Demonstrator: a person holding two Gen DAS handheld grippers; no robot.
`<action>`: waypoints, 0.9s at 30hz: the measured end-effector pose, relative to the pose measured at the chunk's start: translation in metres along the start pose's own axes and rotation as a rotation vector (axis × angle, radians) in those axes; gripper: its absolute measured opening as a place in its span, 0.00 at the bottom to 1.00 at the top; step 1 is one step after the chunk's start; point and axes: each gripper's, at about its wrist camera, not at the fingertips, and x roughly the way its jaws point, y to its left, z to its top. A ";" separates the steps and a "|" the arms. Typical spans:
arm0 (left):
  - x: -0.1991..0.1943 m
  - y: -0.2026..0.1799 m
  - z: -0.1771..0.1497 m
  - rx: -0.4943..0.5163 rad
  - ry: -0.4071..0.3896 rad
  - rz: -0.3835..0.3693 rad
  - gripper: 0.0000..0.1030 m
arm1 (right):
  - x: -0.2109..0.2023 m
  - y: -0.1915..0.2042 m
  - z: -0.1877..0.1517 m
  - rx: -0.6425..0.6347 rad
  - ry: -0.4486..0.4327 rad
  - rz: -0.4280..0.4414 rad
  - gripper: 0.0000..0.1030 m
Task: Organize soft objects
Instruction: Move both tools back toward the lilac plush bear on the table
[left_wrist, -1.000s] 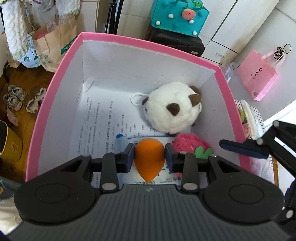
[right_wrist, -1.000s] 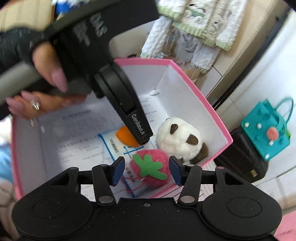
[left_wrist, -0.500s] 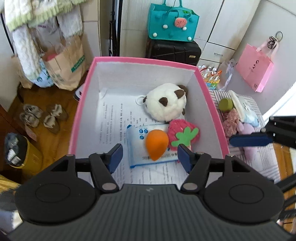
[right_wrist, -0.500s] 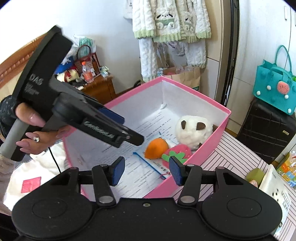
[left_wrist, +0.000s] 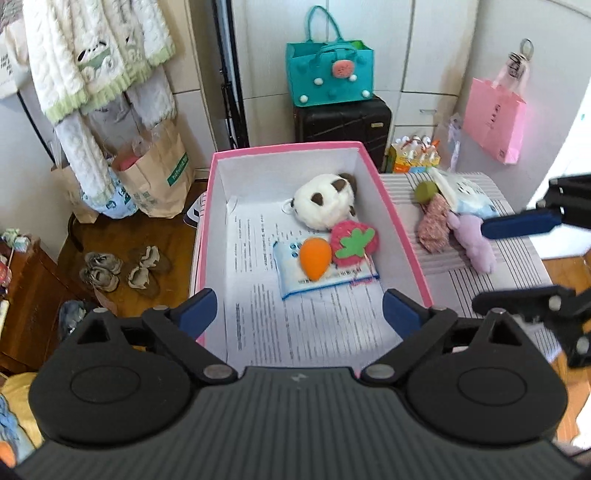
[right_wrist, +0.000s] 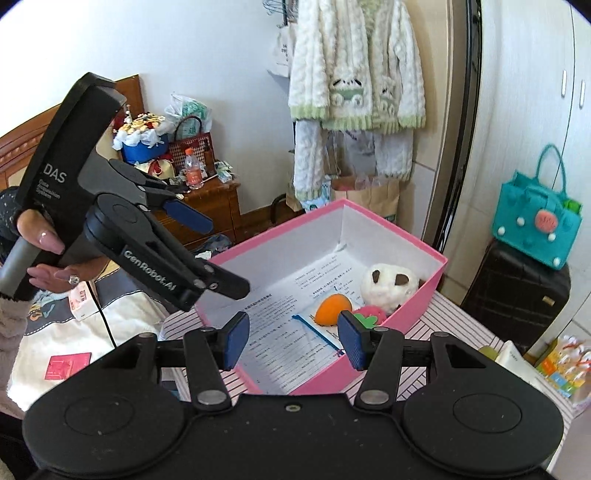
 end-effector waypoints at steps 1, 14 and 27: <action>-0.004 -0.002 -0.002 0.007 -0.002 -0.002 0.94 | -0.004 0.003 0.000 -0.006 -0.004 -0.002 0.57; -0.053 -0.030 -0.031 0.067 -0.013 0.000 0.94 | -0.053 0.029 -0.016 -0.065 -0.058 -0.027 0.59; -0.075 -0.075 -0.064 0.160 -0.124 -0.020 0.94 | -0.092 0.029 -0.063 -0.040 -0.104 -0.077 0.63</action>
